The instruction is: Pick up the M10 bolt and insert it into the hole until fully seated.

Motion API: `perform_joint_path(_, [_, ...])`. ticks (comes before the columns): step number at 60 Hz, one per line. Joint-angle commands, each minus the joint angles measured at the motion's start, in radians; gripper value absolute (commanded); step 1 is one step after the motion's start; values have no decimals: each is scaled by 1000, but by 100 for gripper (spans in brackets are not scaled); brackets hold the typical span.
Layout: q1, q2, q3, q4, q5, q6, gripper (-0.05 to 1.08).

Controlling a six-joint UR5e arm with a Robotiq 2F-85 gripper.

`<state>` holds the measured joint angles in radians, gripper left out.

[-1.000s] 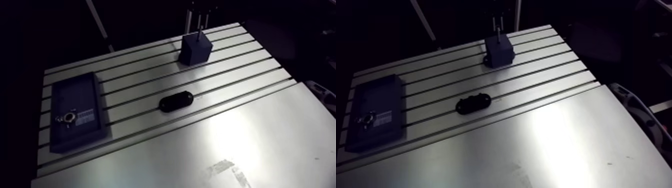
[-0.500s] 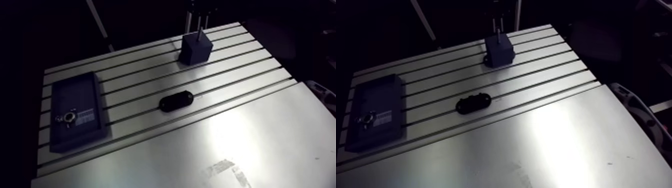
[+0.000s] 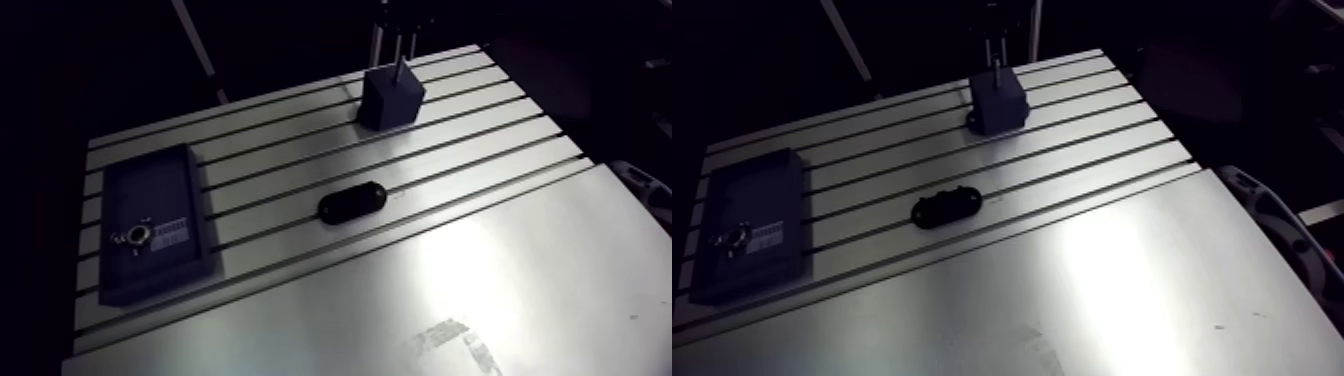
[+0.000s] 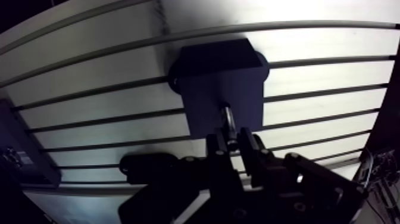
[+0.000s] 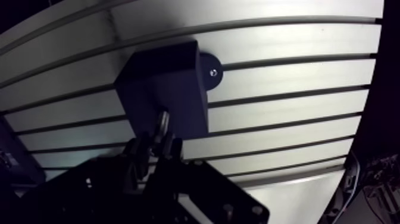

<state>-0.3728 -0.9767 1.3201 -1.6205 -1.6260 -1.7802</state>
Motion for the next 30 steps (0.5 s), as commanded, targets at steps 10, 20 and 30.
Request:
perform_joint_path(10, [0,1,-2,0,2,0,108])
perform_joint_path(20, [1,-1,-3,0,2,0,108])
perform_joint_path(30, [3,-1,-5,0,2,0,108])
